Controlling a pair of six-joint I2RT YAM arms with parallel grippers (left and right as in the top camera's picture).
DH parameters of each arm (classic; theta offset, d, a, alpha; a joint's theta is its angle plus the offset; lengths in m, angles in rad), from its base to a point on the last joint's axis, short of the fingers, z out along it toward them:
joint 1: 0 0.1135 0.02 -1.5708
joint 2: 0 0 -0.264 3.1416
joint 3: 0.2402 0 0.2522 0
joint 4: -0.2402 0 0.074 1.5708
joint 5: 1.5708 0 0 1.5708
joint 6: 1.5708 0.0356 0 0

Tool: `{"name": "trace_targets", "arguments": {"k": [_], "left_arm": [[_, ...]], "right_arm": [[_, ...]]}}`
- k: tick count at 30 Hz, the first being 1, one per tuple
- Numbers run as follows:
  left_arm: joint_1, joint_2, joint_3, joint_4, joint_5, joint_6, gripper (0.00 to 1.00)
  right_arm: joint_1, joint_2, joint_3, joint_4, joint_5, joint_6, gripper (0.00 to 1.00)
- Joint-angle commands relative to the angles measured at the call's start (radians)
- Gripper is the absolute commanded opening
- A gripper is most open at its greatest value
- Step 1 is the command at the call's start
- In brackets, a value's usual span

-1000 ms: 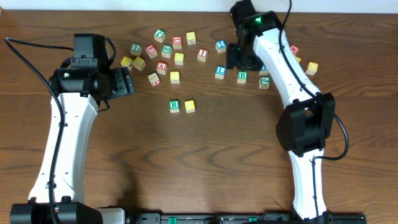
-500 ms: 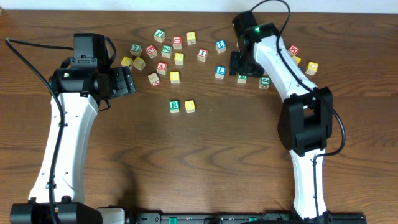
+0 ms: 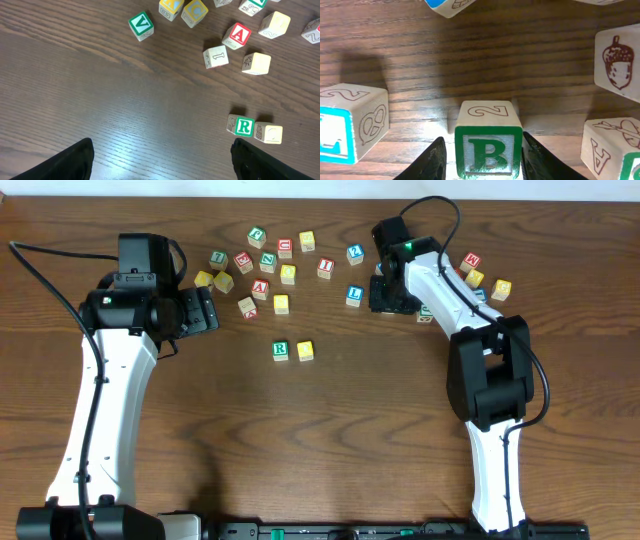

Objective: Spell out ROBOT
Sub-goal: 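Move the right gripper to the green B block and grasp it, then carry the green B block toward the right of the O block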

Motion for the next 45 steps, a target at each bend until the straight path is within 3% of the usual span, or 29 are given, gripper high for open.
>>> {"name": "trace_targets", "arguments": {"k": [1,9,14,19,29,38,45], "left_arm": [[0.002,0.006,0.017,0.001,-0.001,-0.013,0.86],[0.002,0.006,0.017,0.001,-0.001,-0.013,0.86],[0.002,0.006,0.017,0.004,-0.001,-0.013,0.86],[0.002,0.006,0.017,0.004,-0.001,-0.013,0.87],[0.002,0.006,0.017,0.004,-0.001,-0.013,0.87],[0.002,0.006,0.017,0.004,-0.001,-0.013,0.86],[0.002,0.006,0.017,0.004,-0.001,-0.013,0.86]], "right_arm": [[-0.010,-0.001,0.010,0.005,0.035,-0.010,0.42],[-0.022,-0.001,0.027,0.006,0.034,-0.018,0.41],[-0.023,-0.005,0.030,0.009,0.034,-0.018,0.36],[-0.023,-0.024,0.045,0.004,0.033,-0.028,0.25],[-0.007,-0.112,0.046,-0.056,-0.055,-0.028,0.20],[0.126,-0.139,0.031,-0.161,-0.147,-0.027,0.17],[0.242,-0.139,-0.048,-0.114,-0.095,0.014,0.18]]}}
